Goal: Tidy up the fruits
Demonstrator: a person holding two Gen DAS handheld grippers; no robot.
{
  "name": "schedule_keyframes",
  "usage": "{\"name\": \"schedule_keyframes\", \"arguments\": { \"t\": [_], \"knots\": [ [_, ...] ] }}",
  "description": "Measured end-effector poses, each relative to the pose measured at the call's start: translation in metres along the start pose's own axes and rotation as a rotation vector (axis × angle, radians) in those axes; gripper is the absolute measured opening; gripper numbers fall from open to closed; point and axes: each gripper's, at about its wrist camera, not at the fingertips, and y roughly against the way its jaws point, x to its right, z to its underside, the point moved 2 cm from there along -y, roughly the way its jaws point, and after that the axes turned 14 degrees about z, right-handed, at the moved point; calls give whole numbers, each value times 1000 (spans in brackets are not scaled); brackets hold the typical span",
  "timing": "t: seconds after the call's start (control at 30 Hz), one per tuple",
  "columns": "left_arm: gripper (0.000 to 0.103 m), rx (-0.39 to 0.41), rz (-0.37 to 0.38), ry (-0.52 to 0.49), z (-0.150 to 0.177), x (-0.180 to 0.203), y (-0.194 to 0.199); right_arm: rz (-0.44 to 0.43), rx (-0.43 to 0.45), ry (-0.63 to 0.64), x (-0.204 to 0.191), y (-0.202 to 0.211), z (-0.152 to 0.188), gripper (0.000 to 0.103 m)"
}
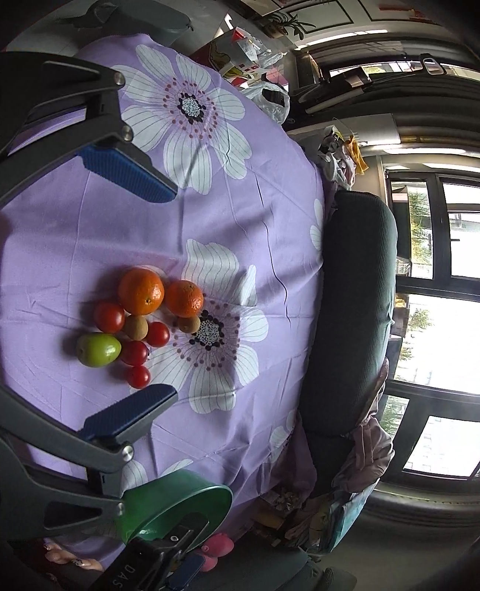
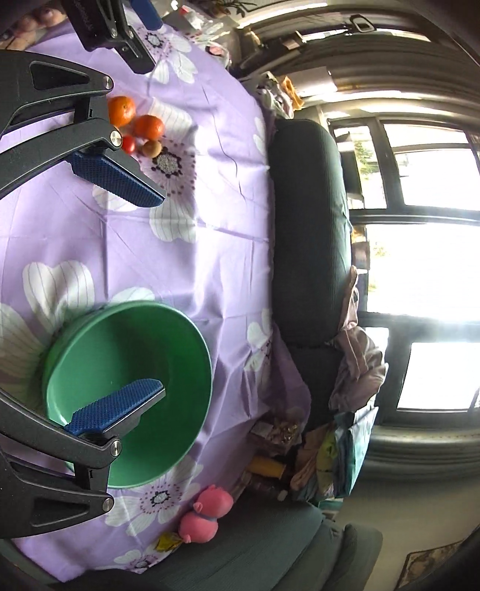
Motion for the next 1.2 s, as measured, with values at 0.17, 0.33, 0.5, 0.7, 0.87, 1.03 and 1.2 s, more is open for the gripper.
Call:
{"name": "schedule_keyframes", "arguments": {
  "t": [0.17, 0.33, 0.5, 0.7, 0.87, 1.03, 1.2],
  "knots": [
    [96, 12, -7, 31, -3, -16, 6, -62, -2, 2, -35, 10, -5, 94],
    [95, 35, -2, 51, -8, -31, 16, -126, 10, -16, -67, 23, -22, 95],
    [94, 49, 10, 76, -10, -43, 25, -238, 6, -84, -91, 41, -46, 95],
    [91, 9, 46, 81, -5, -46, 21, -292, -56, -84, -95, 38, -39, 94],
    [85, -53, 93, 77, 4, -39, 5, -314, -225, -47, -90, 1, -11, 75],
    [70, -103, 83, 132, 9, -33, -21, -339, -315, -31, -79, -29, 8, 60],
    [56, -178, 99, 195, 11, -24, -45, -421, -389, -6, -76, -52, 13, 53]
  ]
}}
